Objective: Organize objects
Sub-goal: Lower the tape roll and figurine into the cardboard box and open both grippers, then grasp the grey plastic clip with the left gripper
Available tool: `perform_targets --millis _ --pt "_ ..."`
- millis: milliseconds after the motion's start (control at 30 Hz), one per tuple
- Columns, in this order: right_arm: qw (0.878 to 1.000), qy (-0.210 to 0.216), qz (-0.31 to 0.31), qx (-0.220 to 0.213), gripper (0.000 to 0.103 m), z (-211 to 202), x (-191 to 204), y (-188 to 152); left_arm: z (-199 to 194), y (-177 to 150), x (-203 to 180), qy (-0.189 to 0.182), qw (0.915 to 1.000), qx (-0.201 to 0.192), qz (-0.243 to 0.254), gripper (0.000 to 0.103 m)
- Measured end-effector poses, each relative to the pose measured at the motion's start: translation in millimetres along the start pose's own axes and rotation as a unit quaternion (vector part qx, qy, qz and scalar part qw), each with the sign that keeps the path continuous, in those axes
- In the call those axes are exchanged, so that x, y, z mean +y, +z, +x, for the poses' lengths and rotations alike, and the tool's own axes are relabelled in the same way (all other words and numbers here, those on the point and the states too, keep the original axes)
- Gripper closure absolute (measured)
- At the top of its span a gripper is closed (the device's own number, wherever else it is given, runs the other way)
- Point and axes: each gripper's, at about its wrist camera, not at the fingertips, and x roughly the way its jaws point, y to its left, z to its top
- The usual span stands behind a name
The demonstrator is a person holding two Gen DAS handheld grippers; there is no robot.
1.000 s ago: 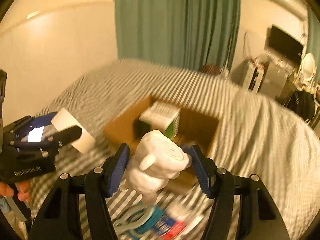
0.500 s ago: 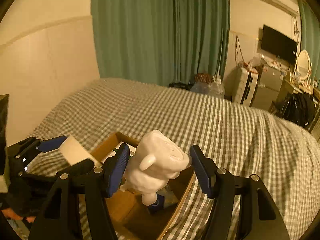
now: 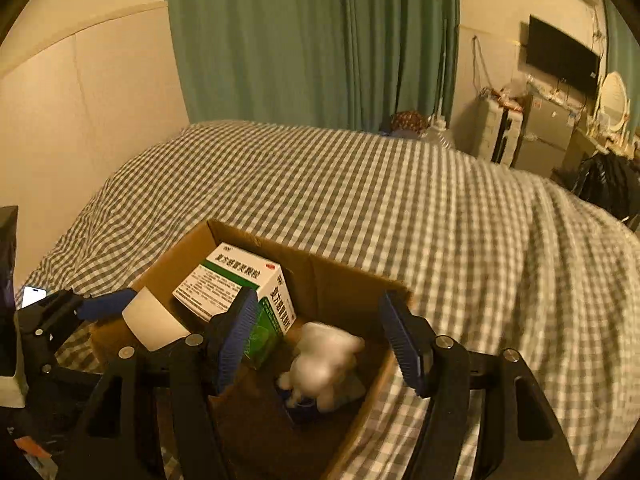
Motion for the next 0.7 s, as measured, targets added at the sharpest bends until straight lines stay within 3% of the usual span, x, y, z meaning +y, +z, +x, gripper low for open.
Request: perform_targets --millis 33,67,167,533,700 --pt "1.000 -0.007 0.000 -0.003 0.022 -6 1 2 -12 1 2 0.004 1.0000 -0.008 -0.003 0.009" --pt "1.000 -0.014 0.003 -0.007 0.020 -13 1 4 -20 2 3 0.007 0.9998 -0.017 -0.006 0.003" --pt "0.999 -0.013 0.022 -0.027 0.018 -43 -2 8 -60 3 6 -0.002 0.9981 -0.059 -0.017 0.000" --pt "0.992 -0.057 -0.012 -0.111 0.011 -193 24 3 -186 -18 12 0.032 0.9873 -0.155 -0.007 0.000" --pt "0.988 -0.089 -0.021 -0.121 0.006 -241 38 -11 -222 -37 9 0.051 0.9812 -0.186 -0.007 0.000"
